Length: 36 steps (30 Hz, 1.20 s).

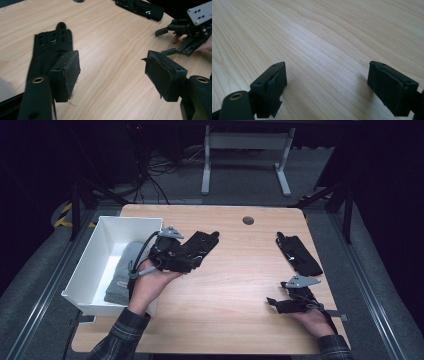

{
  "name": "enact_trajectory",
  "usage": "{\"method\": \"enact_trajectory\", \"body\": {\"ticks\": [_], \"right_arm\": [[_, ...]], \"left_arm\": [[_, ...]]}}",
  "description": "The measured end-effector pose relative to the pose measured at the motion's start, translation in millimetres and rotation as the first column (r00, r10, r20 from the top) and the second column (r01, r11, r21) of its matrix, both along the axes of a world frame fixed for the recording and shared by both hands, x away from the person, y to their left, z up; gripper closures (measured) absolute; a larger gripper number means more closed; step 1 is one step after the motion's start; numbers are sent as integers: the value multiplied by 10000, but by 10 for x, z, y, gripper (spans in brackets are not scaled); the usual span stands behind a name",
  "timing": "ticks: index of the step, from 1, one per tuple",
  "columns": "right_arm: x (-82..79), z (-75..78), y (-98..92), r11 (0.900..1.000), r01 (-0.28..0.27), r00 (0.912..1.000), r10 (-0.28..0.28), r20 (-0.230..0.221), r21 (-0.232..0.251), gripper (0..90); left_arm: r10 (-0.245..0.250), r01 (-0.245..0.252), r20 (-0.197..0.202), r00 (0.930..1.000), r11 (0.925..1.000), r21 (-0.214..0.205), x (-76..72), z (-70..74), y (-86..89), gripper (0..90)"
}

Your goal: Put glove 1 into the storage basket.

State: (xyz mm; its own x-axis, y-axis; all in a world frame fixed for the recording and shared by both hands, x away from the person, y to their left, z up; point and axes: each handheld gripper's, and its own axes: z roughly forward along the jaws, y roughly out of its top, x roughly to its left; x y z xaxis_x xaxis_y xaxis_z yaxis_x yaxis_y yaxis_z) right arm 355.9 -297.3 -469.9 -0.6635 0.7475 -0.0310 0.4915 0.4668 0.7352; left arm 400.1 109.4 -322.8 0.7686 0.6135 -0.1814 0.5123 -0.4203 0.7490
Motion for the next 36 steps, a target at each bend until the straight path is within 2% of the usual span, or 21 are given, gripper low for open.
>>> {"method": "enact_trajectory", "body": {"ticks": [4, 7, 12, 15, 20, 21, 25, 29, 31, 32, 33, 36], "right_arm": [[0, 0, 0, 10000, -21, 10000, 21, 3, -7, 162], [-1, 0, 1, 10000, -29, 10000, 29, 0, 1, 162], [-1, 0, 2, 10000, -50, 10000, 50, 0, 0, 162], [-2, 0, 2, 10000, -55, 10000, 55, -1, 3, 162], [-2, 0, 3, 10000, -80, 10000, 80, -7, 5, 161], [-3, 0, 3, 10000, -83, 10000, 83, -6, 5, 162], [-3, 0, 4, 9999, -101, 9999, 101, -14, 5, 161], [-4, 0, 4, 9999, -103, 9999, 103, -20, 8, 162], [-4, 0, 4, 9999, -112, 9999, 112, -22, 10, 161], [-4, 0, 4, 9999, -117, 9999, 117, -24, 12, 160], [-3, 0, 4, 9999, -124, 9999, 124, -28, 14, 160], [-3, 0, 5, 9999, -134, 9999, 134, -29, 15, 160]], "left_arm": [[-189, 189, 6, 9998, 9995, 268, -17, -113, -175, 311], [-117, 118, -8, 9999, 9993, 361, 6, -205, -268, 372], [-31, 26, 59, 10000, 9968, 798, 116, -370, -370, 578], [134, -141, 106, 9999, 9975, 687, 201, -474, -397, 704], [423, -420, -18, 9991, 9957, 828, 352, -632, -415, 896], [479, -478, 11, 9989, 9937, 1012, 380, -658, -420, 897], [993, -992, 53, 9950, 9865, 1306, 505, -804, -416, 899], [1259, -1252, 42, 9920, 9822, 1402, 601, -902, -386, 899], [1520, -1502, -24, 9884, 9791, 1373, 675, -970, -352, 899], [1622, -1608, 29, 9868, 9756, 1495, 709, -990, -327, 899], [1622, -1608, 29, 9868, 9756, 1495, 709, -990, -327, 899], [2043, -2010, -53, 9789, 9670, 1563, 823, -1091, -264, 899]]}}
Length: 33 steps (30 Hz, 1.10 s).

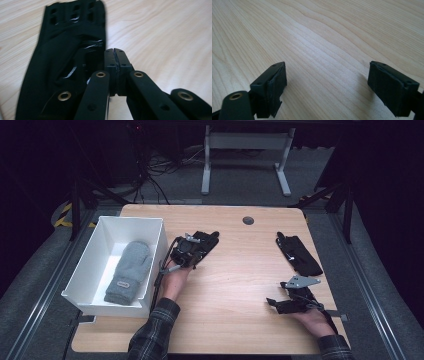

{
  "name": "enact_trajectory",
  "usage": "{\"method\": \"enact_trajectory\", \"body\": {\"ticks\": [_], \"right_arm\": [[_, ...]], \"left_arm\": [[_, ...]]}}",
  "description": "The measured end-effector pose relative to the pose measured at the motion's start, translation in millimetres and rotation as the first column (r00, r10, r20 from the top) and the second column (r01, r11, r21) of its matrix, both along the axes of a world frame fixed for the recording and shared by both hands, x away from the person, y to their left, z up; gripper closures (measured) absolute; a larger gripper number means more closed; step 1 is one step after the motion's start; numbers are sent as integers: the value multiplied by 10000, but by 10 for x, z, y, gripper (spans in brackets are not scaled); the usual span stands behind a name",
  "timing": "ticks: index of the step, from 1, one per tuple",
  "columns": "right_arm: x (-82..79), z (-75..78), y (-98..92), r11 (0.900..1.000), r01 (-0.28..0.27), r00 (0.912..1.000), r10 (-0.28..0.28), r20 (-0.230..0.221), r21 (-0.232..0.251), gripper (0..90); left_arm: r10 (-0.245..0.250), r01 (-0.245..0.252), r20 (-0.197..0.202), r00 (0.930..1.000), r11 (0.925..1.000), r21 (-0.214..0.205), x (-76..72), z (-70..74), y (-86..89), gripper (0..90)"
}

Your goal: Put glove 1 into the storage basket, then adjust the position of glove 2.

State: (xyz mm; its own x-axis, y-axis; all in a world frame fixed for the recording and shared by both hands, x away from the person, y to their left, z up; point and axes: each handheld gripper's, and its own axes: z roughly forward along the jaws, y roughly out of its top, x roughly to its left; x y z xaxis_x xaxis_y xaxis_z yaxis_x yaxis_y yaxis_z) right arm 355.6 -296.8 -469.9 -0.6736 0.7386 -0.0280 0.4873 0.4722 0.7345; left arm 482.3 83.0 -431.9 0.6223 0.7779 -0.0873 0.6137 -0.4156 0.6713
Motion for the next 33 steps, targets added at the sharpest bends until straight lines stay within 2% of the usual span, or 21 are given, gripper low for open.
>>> {"method": "enact_trajectory", "body": {"ticks": [2, 6, 7, 17, 20, 21, 24, 27, 29, 31, 33], "right_arm": [[0, 0, 0, 10000, -3, 10000, 3, 3, -4, 160], [1, 0, 0, 10000, -15, 10000, 15, 3, -1, 159], [1, 0, 0, 10000, -19, 10000, 19, -1, 0, 159], [2, 0, 1, 10000, -30, 10000, 30, 0, -4, 159], [2, 1, 1, 10000, -42, 10000, 42, 0, -25, 159], [3, 0, 1, 10000, -55, 10000, 55, 0, -15, 159], [3, 1, 1, 10000, -49, 10000, 49, 5, -28, 159], [3, 1, 2, 10000, -44, 10000, 44, -1, -26, 159], [3, 1, 1, 10000, -50, 10000, 50, 2, -27, 159], [4, 0, 2, 10000, -59, 10000, 59, 0, -13, 159], [3, 1, 1, 10000, -52, 10000, 52, 7, -28, 159]], "left_arm": [[71, -70, -41, 10000, 10000, 46, 24, -31, 12, 899], [214, -191, -475, 9986, 9986, 484, 96, -174, 29, 900], [236, -210, -537, 9983, 9986, 483, 101, -204, 26, 899], [-197, 245, -743, 9970, 9976, 653, 10, -180, -37, 900], [-317, 362, -919, 9953, 9982, 476, -10, -178, -58, 900], [-520, 570, -1072, 9929, 9974, 445, -42, -170, -89, 900], [-648, 699, -1132, 9915, 9966, 425, -64, -166, -114, 900], [-1057, 1105, -1364, 9850, 9935, 279, -133, -160, -188, 900], [-1163, 1214, -1328, 9843, 9921, 310, -173, -160, -231, 900], [-1397, 1434, -1455, 9795, 9895, 153, -223, -161, -280, 900], [-1480, 1508, -1499, 9776, 9885, 76, -248, -164, -306, 900]]}}
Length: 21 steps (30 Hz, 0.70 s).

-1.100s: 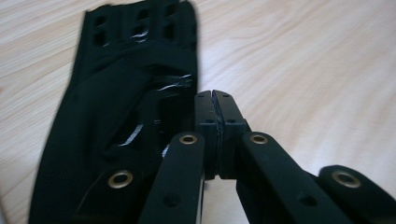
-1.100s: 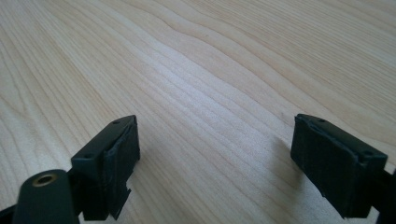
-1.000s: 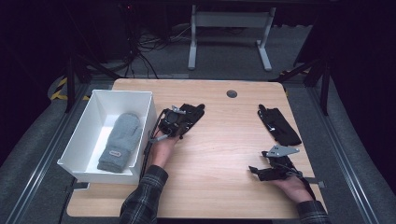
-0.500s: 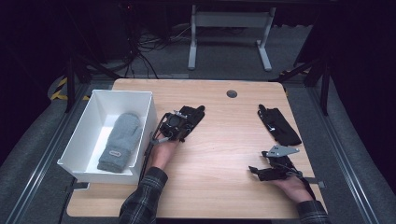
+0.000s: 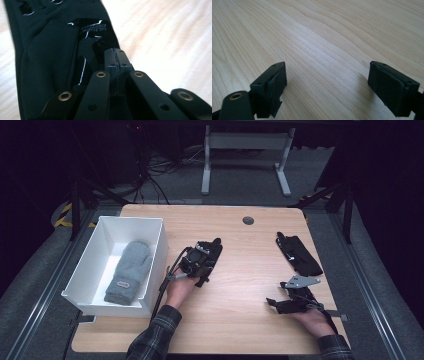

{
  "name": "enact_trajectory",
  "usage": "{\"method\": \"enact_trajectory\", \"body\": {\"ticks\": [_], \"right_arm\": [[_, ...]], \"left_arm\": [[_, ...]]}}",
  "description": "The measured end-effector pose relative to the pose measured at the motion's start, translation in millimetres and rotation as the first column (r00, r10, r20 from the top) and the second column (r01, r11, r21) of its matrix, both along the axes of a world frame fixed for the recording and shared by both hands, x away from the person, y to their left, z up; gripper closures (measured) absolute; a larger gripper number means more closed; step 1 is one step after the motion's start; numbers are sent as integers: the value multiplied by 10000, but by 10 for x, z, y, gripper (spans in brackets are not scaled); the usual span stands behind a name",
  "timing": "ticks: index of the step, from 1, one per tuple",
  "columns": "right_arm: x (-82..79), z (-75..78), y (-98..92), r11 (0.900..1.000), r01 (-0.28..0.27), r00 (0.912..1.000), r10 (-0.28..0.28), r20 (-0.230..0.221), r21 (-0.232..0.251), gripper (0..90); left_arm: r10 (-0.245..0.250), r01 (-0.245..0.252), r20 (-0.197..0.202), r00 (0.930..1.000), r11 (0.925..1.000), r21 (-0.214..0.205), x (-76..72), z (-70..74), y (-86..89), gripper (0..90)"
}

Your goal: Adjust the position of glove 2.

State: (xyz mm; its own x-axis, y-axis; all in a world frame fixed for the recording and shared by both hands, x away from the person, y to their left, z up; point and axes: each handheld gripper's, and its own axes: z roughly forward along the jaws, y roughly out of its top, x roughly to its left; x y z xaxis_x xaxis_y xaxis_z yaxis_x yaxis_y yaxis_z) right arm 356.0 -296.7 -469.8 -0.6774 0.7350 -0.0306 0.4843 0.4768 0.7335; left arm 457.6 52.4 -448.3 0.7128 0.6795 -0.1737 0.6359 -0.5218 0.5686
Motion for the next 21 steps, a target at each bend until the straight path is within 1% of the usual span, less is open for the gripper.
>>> {"method": "enact_trajectory", "body": {"ticks": [3, 4, 5, 6, 8, 9, 13, 15, 16, 17, 18, 19, 21], "right_arm": [[0, 0, 1, 10000, -2, 10000, 2, -12, 19, 159], [-1, 0, 1, 10000, -18, 10000, 18, -11, 21, 159], [-1, 0, 1, 10000, -18, 10000, 18, -11, 21, 159], [-2, -1, 2, 10000, -44, 10000, 44, -1, 22, 160], [-3, -2, 3, 10000, -43, 10000, 43, 7, 21, 159], [-3, -2, 3, 10000, -43, 10000, 43, 7, 21, 159], [-4, -2, 3, 10000, -56, 10000, 56, 5, 22, 159], [-2, -1, 4, 10000, -82, 10000, 82, -9, 29, 158], [-2, -1, 4, 10000, -82, 10000, 82, -10, 26, 157], [-2, -1, 4, 10000, -82, 10000, 82, -10, 26, 157], [0, 0, 4, 9999, -101, 9999, 101, -17, 16, 157], [1, 0, 4, 9999, -106, 9999, 106, -18, 15, 157], [1, 0, 5, 9999, -103, 9999, 103, -23, 21, 157]], "left_arm": [[-293, 292, -84, 9995, 9995, -129, -83, -5, -78, 900], [-409, 407, -70, 9991, 9986, -327, -156, -19, -149, 900], [-409, 407, -70, 9991, 9986, -327, -156, -19, -149, 900], [-523, 519, -71, 9986, 9976, -451, -211, -26, -206, 900], [-693, 691, -16, 9976, 9963, -514, -278, -33, -281, 900], [-693, 691, -16, 9976, 9963, -514, -278, -33, -281, 900], [-1113, 1111, 4, 9938, 9919, -608, -421, -33, -415, 900], [-1375, 1379, 100, 9904, 9876, -757, -489, -14, -467, 900], [-1477, 1489, 204, 9888, 9852, -849, -500, 24, -466, 900], [-1477, 1489, 204, 9888, 9852, -849, -500, 24, -466, 900], [-1480, 1504, 340, 9884, 9850, -845, -499, 75, -447, 900], [-1362, 1406, 509, 9894, 9853, -966, -488, 138, -410, 900], [-1222, 1287, 696, 9901, 9867, -989, -456, 212, -358, 900]]}}
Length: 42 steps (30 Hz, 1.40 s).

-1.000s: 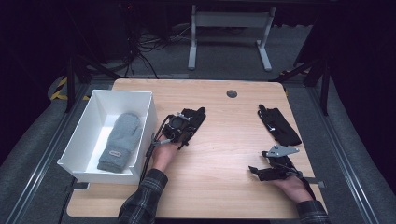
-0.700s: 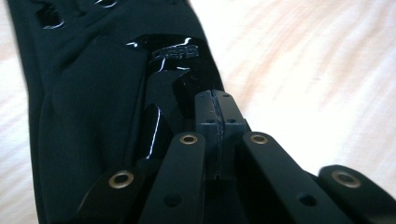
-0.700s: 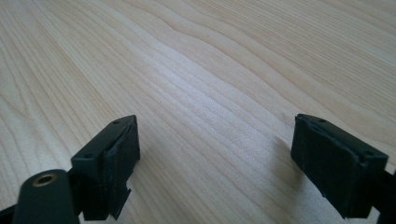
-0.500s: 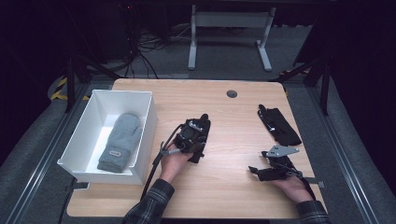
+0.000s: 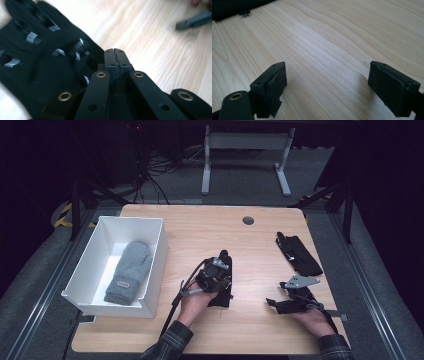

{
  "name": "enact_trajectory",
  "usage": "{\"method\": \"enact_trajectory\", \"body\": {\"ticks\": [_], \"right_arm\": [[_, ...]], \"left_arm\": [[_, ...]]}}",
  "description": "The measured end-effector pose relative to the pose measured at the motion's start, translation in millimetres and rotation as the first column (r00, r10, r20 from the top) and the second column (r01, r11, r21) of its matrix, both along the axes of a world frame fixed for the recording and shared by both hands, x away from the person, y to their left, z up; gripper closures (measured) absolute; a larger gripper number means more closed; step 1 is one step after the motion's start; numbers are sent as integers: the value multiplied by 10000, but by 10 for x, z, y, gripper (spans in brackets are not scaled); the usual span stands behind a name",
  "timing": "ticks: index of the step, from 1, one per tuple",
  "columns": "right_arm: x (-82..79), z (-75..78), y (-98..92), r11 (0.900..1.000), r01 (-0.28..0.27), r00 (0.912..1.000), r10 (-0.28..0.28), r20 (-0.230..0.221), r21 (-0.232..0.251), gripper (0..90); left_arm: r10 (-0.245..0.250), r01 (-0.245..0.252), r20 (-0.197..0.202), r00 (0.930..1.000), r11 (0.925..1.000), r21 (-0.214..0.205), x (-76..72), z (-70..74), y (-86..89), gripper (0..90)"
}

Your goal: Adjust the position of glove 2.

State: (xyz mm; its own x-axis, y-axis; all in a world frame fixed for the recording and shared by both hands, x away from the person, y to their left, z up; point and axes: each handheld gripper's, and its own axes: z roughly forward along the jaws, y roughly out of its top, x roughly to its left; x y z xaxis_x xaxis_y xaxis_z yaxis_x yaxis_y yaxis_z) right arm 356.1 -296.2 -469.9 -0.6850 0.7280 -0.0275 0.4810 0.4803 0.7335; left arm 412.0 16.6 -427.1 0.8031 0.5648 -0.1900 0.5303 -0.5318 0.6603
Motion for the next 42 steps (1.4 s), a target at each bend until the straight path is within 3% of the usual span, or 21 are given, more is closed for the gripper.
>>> {"method": "enact_trajectory", "body": {"ticks": [2, 4, 7, 10, 12, 19, 26, 32, 34, 35, 38, 41, 42], "right_arm": [[0, 0, 0, 10000, -6, 10000, 6, 6, -7, 157], [0, 0, 0, 10000, -5, 10000, 5, 0, 2, 157], [-1, 0, 0, 10000, -4, 10000, 4, 5, -4, 156], [0, 0, 0, 10000, -20, 10000, 20, 2, -5, 157], [1, 0, 0, 10000, -17, 10000, 17, -1, 3, 157], [8, 0, 1, 10000, -60, 10000, 60, -12, -7, 155], [6, -1, 2, 10000, -38, 10000, 38, 0, 4, 155], [0, 0, 4, 10000, 35, 10000, -35, 21, -36, 154], [-5, -2, 2, 10000, 52, 10000, -52, 40, -19, 155], [-5, -2, 2, 10000, 52, 10000, -52, 40, -19, 155], [-6, -2, 2, 10000, 54, 10000, -54, 41, -18, 156], [-11, -2, -1, 10000, 46, 10000, -46, 41, -18, 156], [-11, -2, -1, 10000, 48, 10000, -48, 40, -18, 156]], "left_arm": [[174, -180, 259, 9995, 9996, 226, 54, 50, 46, 900], [267, -274, 276, 9993, 9993, 246, 140, 48, 77, 900], [212, -214, 50, 9998, 9983, 550, 228, -49, 70, 900], [82, -45, -443, 9990, 9966, 823, 279, -204, 35, 900], [59, -26, -594, 9982, 9984, 557, 253, -247, 27, 900], [-495, 530, -624, 9968, 9971, 554, 50, -258, -111, 900], [-668, 689, -522, 9964, 9968, 396, -88, -240, -116, 898], [-541, 542, -347, 9979, 9985, 27, -127, -131, 94, 813], [-358, 362, -374, 9987, 9993, 91, -139, -137, 181, 719], [-489, 496, -353, 9982, 9986, 188, -150, -138, 222, 719], [-681, 692, -325, 9972, 9969, 368, -185, -134, 352, 577], [-511, 515, -215, 9985, 9985, 187, -212, -125, 474, 452], [-474, 479, -162, 9987, 9984, 299, -234, -129, 508, 412]]}}
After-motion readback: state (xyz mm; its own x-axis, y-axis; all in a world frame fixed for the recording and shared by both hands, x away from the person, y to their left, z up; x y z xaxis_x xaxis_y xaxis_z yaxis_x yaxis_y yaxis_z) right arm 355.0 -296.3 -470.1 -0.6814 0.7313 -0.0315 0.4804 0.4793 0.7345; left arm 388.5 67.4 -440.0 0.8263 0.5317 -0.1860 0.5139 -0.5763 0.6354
